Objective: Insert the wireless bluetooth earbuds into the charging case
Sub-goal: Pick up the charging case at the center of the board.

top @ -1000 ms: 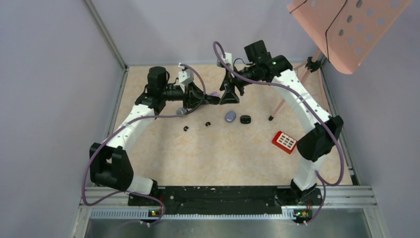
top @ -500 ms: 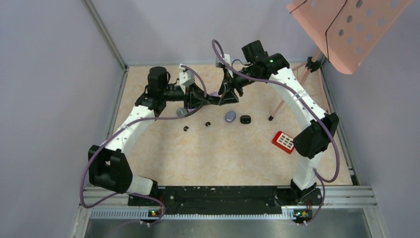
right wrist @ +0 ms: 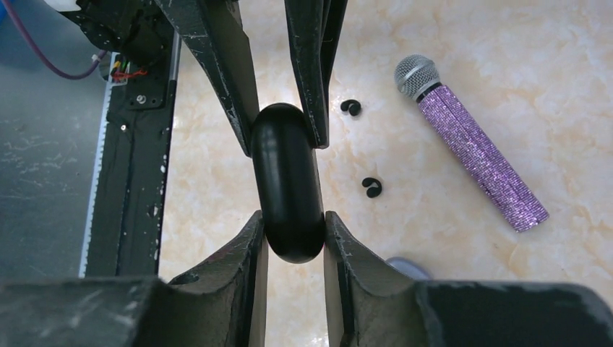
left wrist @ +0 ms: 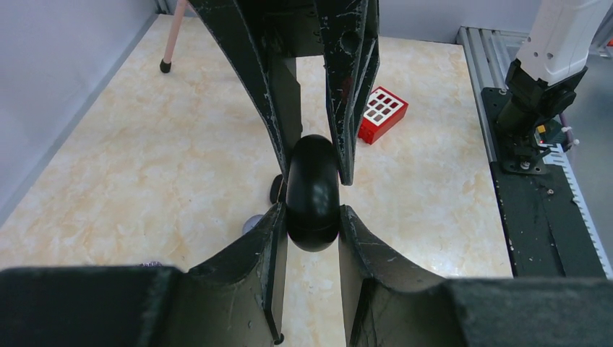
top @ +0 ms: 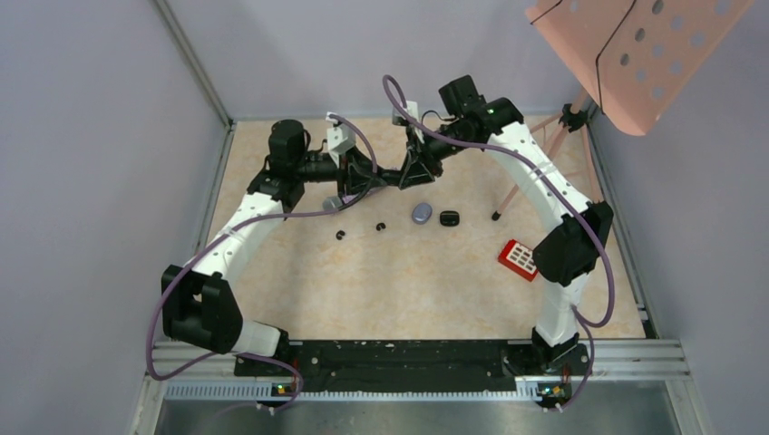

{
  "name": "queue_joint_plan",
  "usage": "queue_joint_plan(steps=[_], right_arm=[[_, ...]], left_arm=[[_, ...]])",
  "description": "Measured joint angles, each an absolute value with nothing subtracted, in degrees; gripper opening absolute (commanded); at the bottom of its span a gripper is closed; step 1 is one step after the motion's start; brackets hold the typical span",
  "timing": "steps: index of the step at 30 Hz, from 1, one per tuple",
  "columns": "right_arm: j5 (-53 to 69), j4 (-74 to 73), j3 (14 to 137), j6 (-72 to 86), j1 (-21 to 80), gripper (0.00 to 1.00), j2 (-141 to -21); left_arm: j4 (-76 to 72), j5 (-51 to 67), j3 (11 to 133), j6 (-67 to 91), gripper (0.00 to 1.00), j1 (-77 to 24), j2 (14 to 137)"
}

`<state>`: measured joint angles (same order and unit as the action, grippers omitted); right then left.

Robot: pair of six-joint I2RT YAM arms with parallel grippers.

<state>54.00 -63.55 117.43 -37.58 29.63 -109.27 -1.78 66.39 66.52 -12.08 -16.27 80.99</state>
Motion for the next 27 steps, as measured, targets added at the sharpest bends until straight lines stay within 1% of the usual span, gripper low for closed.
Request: queue_joint_plan(steps=[1,2,4,12,19,27], right_arm=[[54.0,-63.5,117.6,-37.8,29.6,0.19,-109.3],[53.9,-63.5,117.7,-37.9,29.6,0.19,-109.3],[53.7,-63.5,117.9,-37.9,29.6,0.19,-109.3],[52.7,-63.5,118.3,-37.9,29.6,0.19,-109.3],[51.5,-64.1,120.0,-37.9,30.2,0.19,-109.3],[50.2,-64.1,120.3,-38.4,31.4,0.19,-109.3]], left_arm=[[-1.8,66.2,66.5,-11.6,0.38,-16.2,81.0],[-1.8,65.9,66.5,-11.1,0.43,-16.2,81.0],[-1.8,65.2,66.5,-10.2,0.46,-16.2,81.0],[-2.9,64.9,64.9,-7.6,0.46,-16.4,81.0],[-6.0,64.9,64.7,-4.5,0.44,-16.4,81.2],[-7.0,65.1,64.3,-3.3,0.46,-16.6,81.3]])
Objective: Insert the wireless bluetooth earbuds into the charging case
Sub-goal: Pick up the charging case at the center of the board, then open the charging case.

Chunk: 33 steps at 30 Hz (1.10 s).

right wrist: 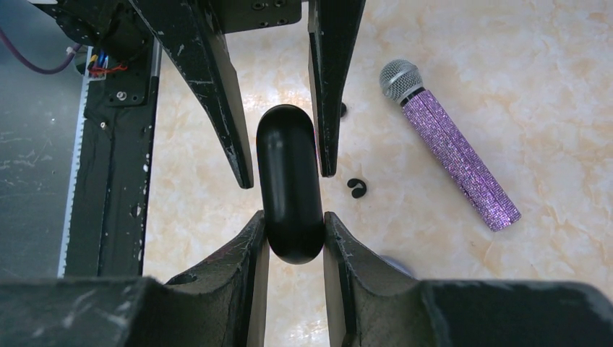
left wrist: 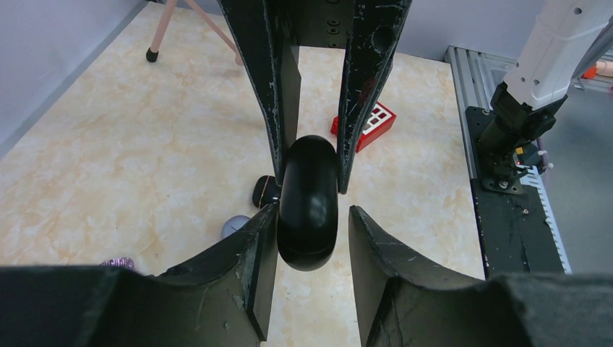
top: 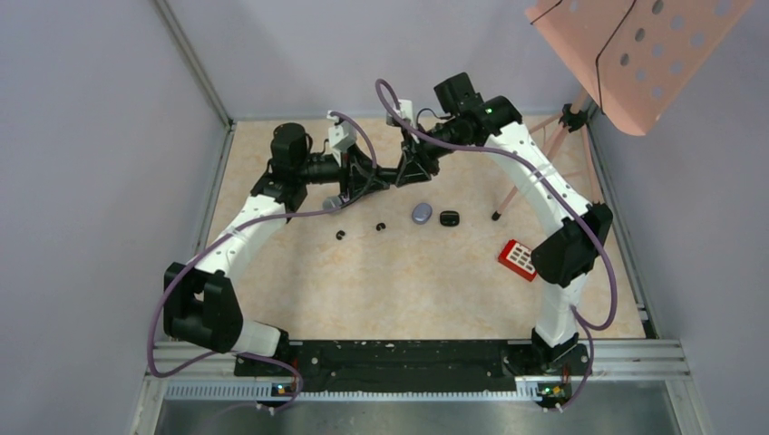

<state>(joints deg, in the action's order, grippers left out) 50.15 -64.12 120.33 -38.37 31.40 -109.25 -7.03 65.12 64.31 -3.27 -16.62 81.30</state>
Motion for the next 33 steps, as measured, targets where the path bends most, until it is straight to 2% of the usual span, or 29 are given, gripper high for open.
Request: queue_joint_plan(steps=[11,15,21,24,27,29,33], right_arm=[[49.1,-64.0,121.2,-38.5,31.7,0.19,-109.3],[49.2,-64.0,121.2,-38.5,31.8,0.19,-109.3],[49.4,-64.1,121.2,-38.3,31.8,0.2,-109.3],[49.3,-64.1,121.2,-38.3,31.8,0.27,-109.3],[49.3,-64.2,121.2,-38.3,31.8,0.46,-109.3],[49.3,-64.0,121.2,-37.9,31.8,0.53,-109.3],[49.1,-63.8,121.5,-35.7,31.7,0.56,-109.3]], left_arm=[[-7.4,65.1,63.4,-3.2,0.47,-16.7,81.8],[-7.4,65.1,63.3,-3.2,0.41,-16.7,82.0],[-7.8,65.1,63.2,-3.2,0.26,-16.6,82.0],[-7.9,65.2,63.2,-3.1,0.13,-16.6,82.1],[-8.3,65.4,63.2,-3.1,0.01,-16.6,82.4],[-8.7,65.6,63.2,-3.0,0.0,-16.7,82.6],[-9.2,66.2,62.9,-3.1,0.0,-16.7,82.8]])
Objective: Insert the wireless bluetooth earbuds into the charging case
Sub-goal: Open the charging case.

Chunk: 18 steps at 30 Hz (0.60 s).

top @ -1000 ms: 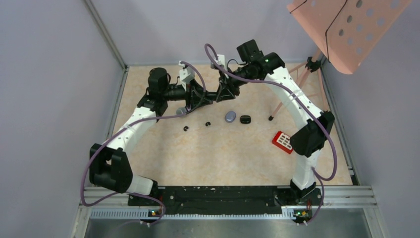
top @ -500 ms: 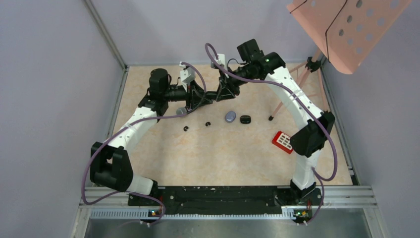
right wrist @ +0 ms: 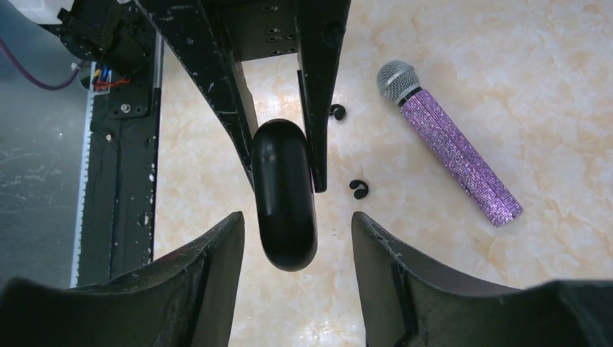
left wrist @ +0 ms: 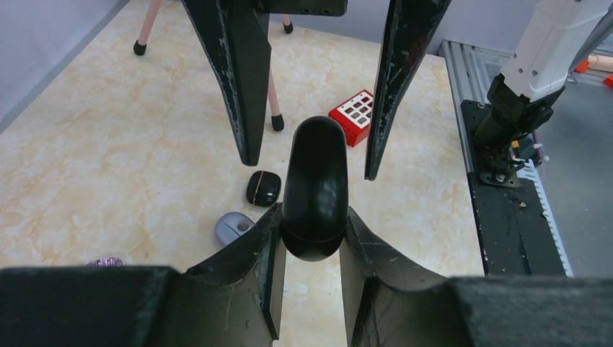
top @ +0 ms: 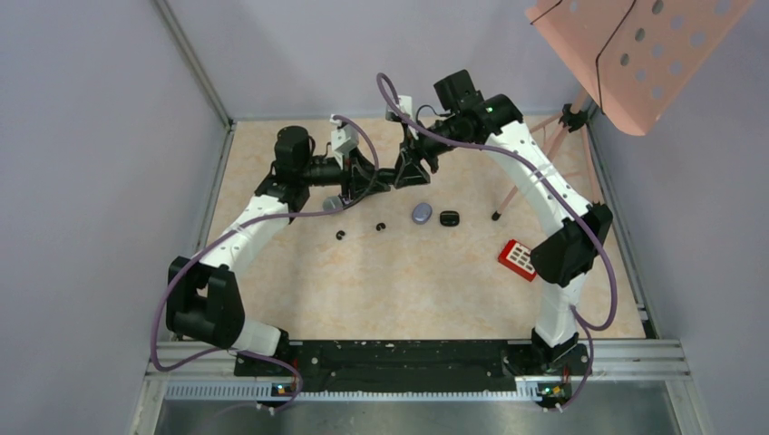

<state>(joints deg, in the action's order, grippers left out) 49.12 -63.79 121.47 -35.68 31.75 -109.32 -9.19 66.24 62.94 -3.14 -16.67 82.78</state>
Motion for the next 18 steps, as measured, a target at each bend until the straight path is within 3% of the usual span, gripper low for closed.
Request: queue_joint_plan(steps=[18], right_arm=[[51.5,-61.6,125.4,-22.6,29.5,0.54,-112.9]], left_arm=[[-10.3,66.0,62.1,-5.3,0.0,-16.5,83.1]])
